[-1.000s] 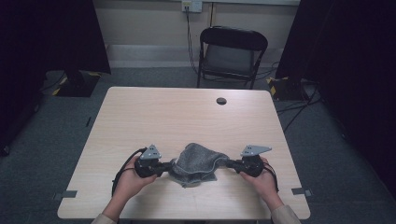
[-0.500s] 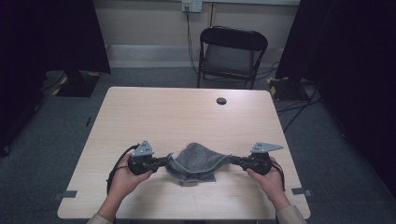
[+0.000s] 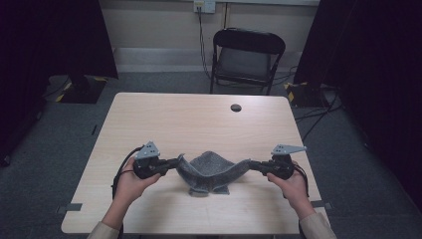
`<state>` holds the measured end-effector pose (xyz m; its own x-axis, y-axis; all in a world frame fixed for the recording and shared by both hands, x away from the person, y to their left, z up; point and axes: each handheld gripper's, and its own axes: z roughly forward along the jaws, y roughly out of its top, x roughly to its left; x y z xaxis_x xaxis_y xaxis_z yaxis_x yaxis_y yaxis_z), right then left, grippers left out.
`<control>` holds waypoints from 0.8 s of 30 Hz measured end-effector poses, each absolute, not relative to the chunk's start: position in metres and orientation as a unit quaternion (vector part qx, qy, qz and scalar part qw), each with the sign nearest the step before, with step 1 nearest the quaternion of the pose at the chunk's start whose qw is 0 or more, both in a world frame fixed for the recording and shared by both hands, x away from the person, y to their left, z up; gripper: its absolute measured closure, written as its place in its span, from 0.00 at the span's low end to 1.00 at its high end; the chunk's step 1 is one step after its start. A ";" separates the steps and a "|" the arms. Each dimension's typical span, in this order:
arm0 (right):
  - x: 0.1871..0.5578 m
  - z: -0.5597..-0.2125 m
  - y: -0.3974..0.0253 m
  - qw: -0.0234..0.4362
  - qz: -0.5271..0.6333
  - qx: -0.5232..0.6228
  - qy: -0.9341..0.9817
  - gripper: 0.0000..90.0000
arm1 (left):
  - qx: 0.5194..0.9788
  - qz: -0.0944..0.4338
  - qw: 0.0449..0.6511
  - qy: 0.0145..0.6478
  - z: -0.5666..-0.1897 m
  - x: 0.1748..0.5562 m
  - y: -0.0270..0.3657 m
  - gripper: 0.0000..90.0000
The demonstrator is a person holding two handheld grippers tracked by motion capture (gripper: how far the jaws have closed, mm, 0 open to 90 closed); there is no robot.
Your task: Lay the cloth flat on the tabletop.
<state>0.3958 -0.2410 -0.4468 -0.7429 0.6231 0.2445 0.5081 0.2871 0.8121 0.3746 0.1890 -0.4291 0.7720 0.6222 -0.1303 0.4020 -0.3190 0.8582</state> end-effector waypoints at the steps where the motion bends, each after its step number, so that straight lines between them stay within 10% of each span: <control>1: 0.397 -0.445 -0.242 0.058 0.482 0.353 0.800 0.99 | 0.802 0.115 0.491 0.320 -0.428 0.375 0.190 0.98; 24: 0.414 -0.416 -0.242 0.033 0.497 0.372 0.783 1.00 | 0.784 0.138 0.509 0.327 -0.405 0.389 0.193 0.98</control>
